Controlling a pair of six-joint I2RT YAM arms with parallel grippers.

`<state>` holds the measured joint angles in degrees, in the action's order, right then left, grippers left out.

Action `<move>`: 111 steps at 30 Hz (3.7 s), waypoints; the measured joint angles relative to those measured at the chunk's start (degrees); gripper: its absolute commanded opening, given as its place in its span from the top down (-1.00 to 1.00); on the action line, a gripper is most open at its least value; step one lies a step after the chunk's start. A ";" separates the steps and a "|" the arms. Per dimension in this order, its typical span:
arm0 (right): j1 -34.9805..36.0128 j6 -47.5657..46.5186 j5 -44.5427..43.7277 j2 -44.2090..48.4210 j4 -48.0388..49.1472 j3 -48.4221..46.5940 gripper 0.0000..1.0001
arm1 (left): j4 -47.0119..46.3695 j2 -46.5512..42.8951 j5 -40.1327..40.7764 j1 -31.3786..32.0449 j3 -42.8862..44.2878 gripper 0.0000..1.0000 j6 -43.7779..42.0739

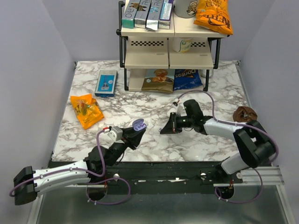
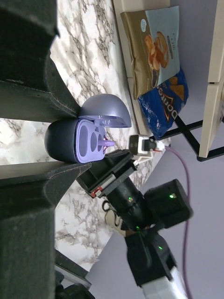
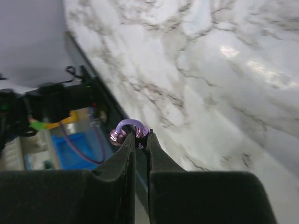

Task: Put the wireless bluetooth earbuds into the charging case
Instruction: Adjust the earbud at the center of the board.

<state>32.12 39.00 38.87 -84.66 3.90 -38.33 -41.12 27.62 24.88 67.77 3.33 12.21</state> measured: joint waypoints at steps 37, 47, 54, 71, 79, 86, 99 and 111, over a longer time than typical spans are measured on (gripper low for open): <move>4.28 -14.51 -17.38 -1.70 -11.06 -14.01 -0.17 | 1.01 -2.19 0.42 0.13 -0.02 1.00 0.42; 12.90 -18.01 -32.74 -17.99 -21.53 -28.52 -0.05 | 6.91 -7.67 2.05 0.24 -0.04 1.00 1.14; 12.50 -18.62 -37.55 -23.10 -23.91 -35.50 -0.10 | 9.60 -9.46 3.06 0.24 -0.04 1.00 1.09; 12.63 -18.25 -33.97 -30.29 -25.83 -41.22 -0.11 | 10.67 -9.94 3.21 0.24 -0.04 1.00 1.07; 13.05 -16.68 -32.98 -30.42 -25.83 -41.55 -0.10 | 10.67 -10.01 3.23 0.24 -0.04 1.00 1.07; 13.92 -16.52 -32.06 -31.98 -25.79 -43.63 -0.10 | 10.67 -10.01 3.23 0.31 -0.04 1.00 1.09; 13.94 -15.61 -31.82 -32.26 -23.65 -41.97 0.17 | 10.73 -10.36 3.37 0.61 -0.04 1.00 1.09; 15.45 -11.37 -32.68 -30.93 -22.01 -39.36 0.24 | 10.73 -10.36 3.39 0.61 -0.04 1.00 1.11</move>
<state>47.57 27.64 6.20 -115.59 -18.11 -77.69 -30.39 17.26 28.27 68.38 3.29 13.32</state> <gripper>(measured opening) 0.396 0.403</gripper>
